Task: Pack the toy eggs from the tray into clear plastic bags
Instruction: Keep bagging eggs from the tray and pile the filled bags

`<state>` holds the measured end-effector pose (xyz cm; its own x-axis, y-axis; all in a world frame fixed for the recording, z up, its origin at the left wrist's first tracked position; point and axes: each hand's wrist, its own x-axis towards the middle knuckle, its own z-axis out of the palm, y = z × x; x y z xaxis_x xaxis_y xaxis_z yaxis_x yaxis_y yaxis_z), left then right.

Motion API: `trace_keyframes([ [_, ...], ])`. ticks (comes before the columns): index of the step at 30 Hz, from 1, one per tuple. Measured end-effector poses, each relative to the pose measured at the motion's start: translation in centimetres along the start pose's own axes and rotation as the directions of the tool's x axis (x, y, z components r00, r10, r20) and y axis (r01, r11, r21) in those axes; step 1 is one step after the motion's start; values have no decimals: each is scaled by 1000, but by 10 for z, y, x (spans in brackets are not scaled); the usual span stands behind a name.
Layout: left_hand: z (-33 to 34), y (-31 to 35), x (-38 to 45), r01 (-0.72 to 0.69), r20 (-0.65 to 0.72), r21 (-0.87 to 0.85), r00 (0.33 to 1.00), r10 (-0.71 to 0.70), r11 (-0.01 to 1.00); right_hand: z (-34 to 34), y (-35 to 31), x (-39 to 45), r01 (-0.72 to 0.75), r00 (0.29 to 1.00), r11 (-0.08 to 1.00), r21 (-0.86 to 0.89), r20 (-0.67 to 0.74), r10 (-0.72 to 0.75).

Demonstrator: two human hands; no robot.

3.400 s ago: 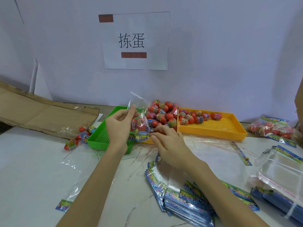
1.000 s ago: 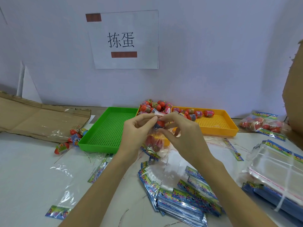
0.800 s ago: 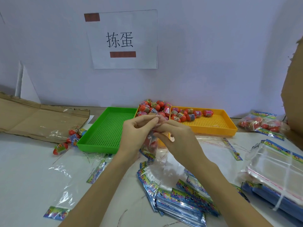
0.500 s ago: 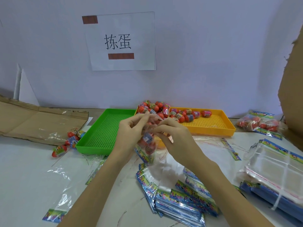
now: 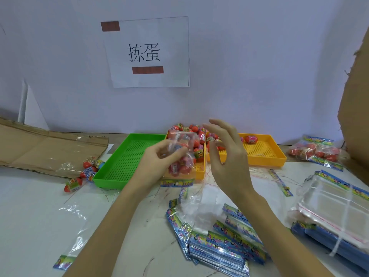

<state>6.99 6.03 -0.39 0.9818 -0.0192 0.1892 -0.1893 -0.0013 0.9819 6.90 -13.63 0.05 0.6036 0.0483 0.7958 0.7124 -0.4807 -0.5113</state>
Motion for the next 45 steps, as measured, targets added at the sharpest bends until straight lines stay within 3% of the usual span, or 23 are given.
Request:
trace_keyframes([
  [2,-3,0,5,25,-156,-69,987,-35,997,2,4,-2,-13,1000,999,-48,22,14],
  [4,-7,-2,8,34,-291,-105,955,-63,994,8,10,-9,-56,979,994,-99,192,74],
  [6,-11,-4,9,21,-354,-113,933,-60,993,17,16,-18,-82,913,975,-206,378,157],
  [9,-14,-6,8,1,-337,-120,940,-42,993,30,24,-28,-26,838,935,-355,502,213],
  [15,-11,-6,8,-9,-288,-63,958,-9,998,39,29,-29,27,826,873,-487,503,256],
  [21,-8,-6,5,-37,-284,1,958,36,999,34,27,-24,20,899,915,-404,408,160],
  [28,-4,-5,7,69,-264,-71,961,-86,995,27,23,-23,-149,919,962,-227,329,220],
  [32,-6,-8,9,41,-277,-46,959,-52,998,27,23,-22,-214,933,964,-157,261,249],
  [37,-7,-10,8,-42,-297,164,951,90,986,23,21,-19,-312,923,947,-73,213,320],
  [42,-3,-7,6,39,-217,137,976,-8,990,12,20,-13,-510,860,836,201,135,492],
  [45,-4,-5,4,73,-9,82,997,-72,994,4,17,-5,-591,798,701,399,164,579],
])
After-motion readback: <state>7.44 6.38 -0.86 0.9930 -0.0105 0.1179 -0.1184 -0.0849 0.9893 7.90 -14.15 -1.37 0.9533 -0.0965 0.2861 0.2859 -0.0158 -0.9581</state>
